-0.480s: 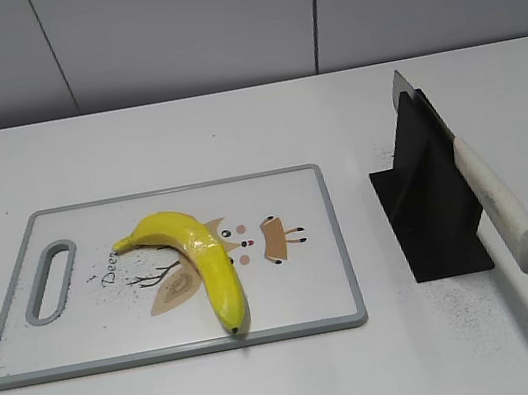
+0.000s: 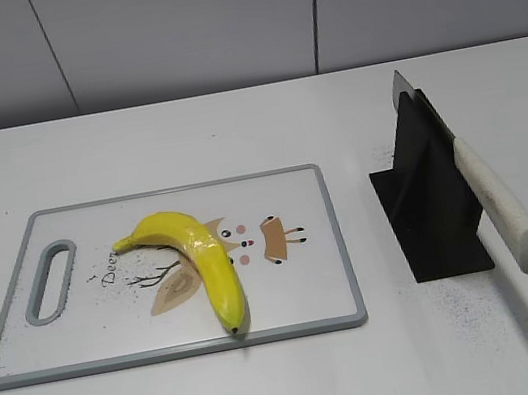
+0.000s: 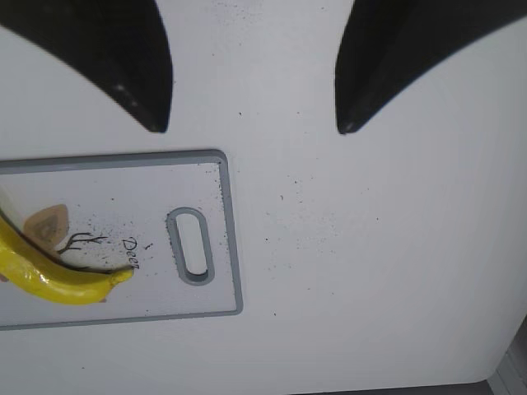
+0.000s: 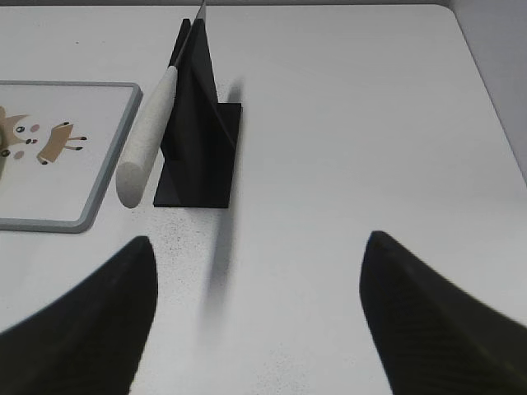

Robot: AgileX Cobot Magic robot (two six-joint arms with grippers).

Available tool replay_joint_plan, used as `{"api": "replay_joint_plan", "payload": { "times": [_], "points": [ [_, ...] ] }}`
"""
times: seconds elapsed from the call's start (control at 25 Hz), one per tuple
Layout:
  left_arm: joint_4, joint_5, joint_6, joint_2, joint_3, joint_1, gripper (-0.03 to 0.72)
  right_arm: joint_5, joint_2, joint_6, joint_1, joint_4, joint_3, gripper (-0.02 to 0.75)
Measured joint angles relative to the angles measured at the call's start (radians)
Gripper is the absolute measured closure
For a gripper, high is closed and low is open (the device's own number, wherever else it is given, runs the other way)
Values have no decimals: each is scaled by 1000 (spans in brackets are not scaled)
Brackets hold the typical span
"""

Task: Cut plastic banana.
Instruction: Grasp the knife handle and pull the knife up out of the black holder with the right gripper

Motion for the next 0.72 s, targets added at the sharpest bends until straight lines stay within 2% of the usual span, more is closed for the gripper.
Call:
{"api": "replay_joint_plan", "payload": {
  "times": [0.72],
  "points": [
    [0, 0, 0, 0, 0, 0, 103, 0, 0, 0, 0, 0, 0, 163]
  ]
}}
